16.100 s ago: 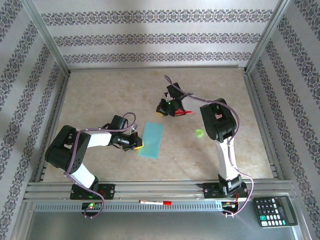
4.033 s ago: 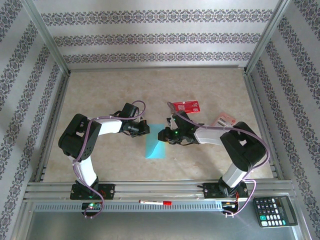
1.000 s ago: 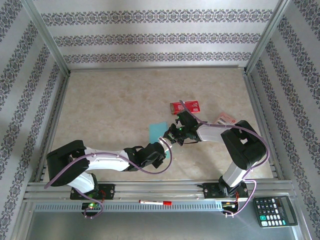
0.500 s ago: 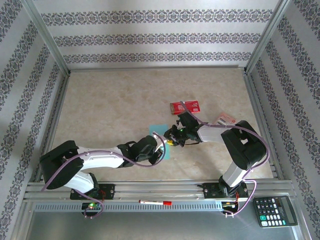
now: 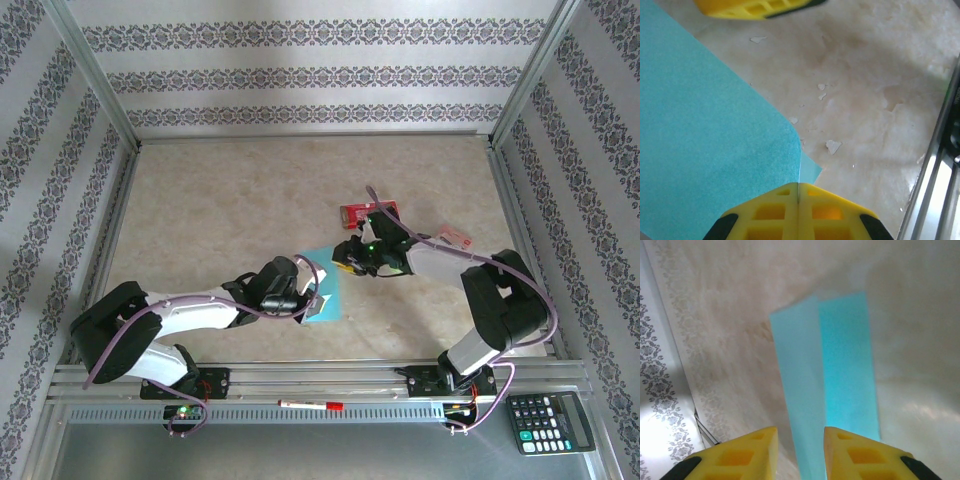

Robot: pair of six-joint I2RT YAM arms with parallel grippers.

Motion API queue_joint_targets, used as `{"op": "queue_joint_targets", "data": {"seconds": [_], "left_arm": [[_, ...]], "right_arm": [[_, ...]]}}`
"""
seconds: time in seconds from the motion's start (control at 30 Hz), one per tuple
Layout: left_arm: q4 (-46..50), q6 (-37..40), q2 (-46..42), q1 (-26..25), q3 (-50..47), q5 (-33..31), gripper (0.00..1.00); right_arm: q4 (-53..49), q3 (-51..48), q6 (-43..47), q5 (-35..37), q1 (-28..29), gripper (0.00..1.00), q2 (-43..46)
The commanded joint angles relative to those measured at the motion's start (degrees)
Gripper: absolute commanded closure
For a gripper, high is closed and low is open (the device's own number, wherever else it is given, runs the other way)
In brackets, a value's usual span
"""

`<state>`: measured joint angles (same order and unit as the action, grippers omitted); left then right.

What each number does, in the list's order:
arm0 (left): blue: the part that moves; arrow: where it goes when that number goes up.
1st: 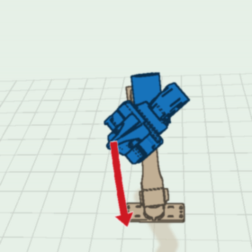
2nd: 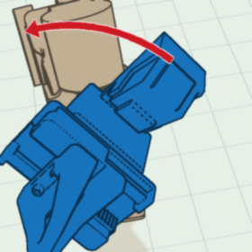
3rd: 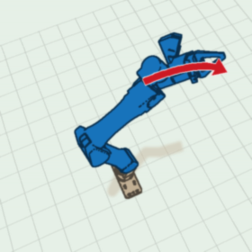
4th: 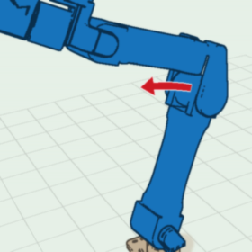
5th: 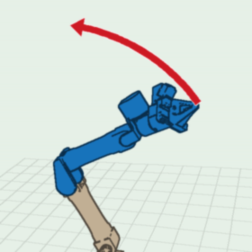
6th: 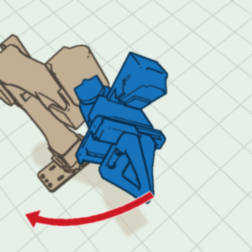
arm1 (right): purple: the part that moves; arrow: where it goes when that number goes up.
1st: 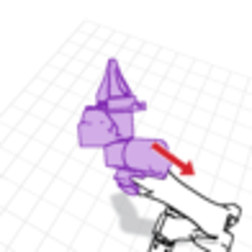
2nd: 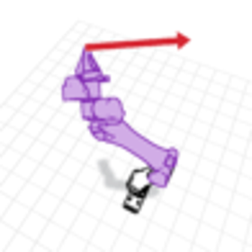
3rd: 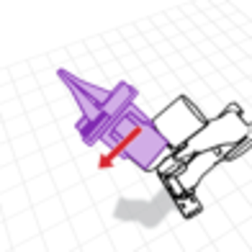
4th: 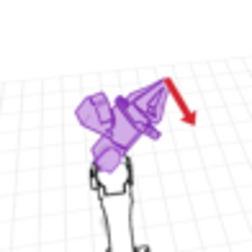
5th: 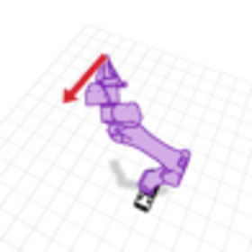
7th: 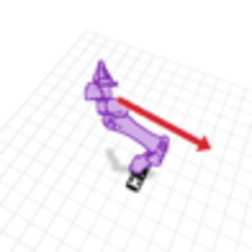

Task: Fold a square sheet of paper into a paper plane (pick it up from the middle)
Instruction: Fold the triangle a second time at the center of the table.

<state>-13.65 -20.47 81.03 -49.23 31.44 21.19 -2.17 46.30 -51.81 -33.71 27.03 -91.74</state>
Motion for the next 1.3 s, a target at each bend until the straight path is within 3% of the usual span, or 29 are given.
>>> {"op": "queue_joint_targets", "data": {"seconds": [0.0,0.6,1.27], "left_arm": [[-2.5,-1.8,0.7,0.9,0.4,4.3,1.0],[-6.5,-4.6,4.8,4.0,0.5,9.0,1.0],[-8.5,-8.0,7.9,11.1,-1.0,13.2,1.0]], "right_arm": [[-0.8,4.1,5.3,-0.2,1.0,0.72,-2.9],[-1.2,9.8,9.7,0.3,1.8,0.76,-13.8],[-1.8,6.6,12.4,1.2,0.7,0.77,-15.4]]}}
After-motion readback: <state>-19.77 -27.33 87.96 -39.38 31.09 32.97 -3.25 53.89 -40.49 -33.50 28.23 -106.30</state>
